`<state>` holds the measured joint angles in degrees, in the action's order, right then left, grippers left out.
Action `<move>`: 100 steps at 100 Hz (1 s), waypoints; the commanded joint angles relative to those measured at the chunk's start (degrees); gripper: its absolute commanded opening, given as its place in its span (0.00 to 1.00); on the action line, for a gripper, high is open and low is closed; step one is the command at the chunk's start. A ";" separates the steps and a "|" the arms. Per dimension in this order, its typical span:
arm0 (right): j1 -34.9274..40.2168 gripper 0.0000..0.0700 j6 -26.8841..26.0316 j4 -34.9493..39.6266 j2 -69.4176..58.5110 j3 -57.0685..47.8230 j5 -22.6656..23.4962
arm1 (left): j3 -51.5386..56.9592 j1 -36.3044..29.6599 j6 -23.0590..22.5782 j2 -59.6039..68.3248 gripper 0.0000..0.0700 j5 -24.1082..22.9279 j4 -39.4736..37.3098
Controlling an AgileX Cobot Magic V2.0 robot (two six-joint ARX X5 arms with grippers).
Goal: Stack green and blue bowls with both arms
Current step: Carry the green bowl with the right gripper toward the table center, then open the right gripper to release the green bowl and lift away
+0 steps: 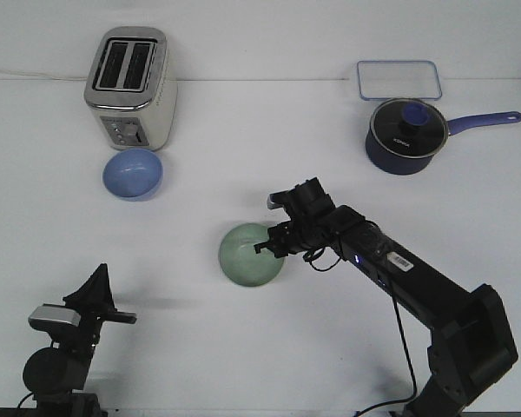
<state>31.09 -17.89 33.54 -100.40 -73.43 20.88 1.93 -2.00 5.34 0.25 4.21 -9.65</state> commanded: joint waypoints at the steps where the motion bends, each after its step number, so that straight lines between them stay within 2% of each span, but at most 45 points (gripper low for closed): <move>1: 0.44 0.00 -0.48 -0.52 -2.38 -0.68 0.17 | -1.14 0.11 -0.07 -0.07 0.01 -0.17 -0.72; 77: 0.44 0.00 0.44 -0.33 -4.00 -0.46 -1.79 | -1.14 0.11 -0.07 -0.07 0.01 -0.20 -0.72; 95: 0.44 0.03 0.79 -0.20 -4.02 -0.46 -1.79 | -1.14 0.11 -0.07 -0.07 0.01 -0.17 -0.70; 100: 0.44 0.08 0.79 -0.15 -4.02 -0.46 -1.79 | -1.14 0.11 -0.07 -0.07 0.01 -0.17 -0.70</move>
<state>31.07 -17.78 33.61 -102.91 -73.43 19.16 1.93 -2.00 5.34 0.25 4.21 -9.67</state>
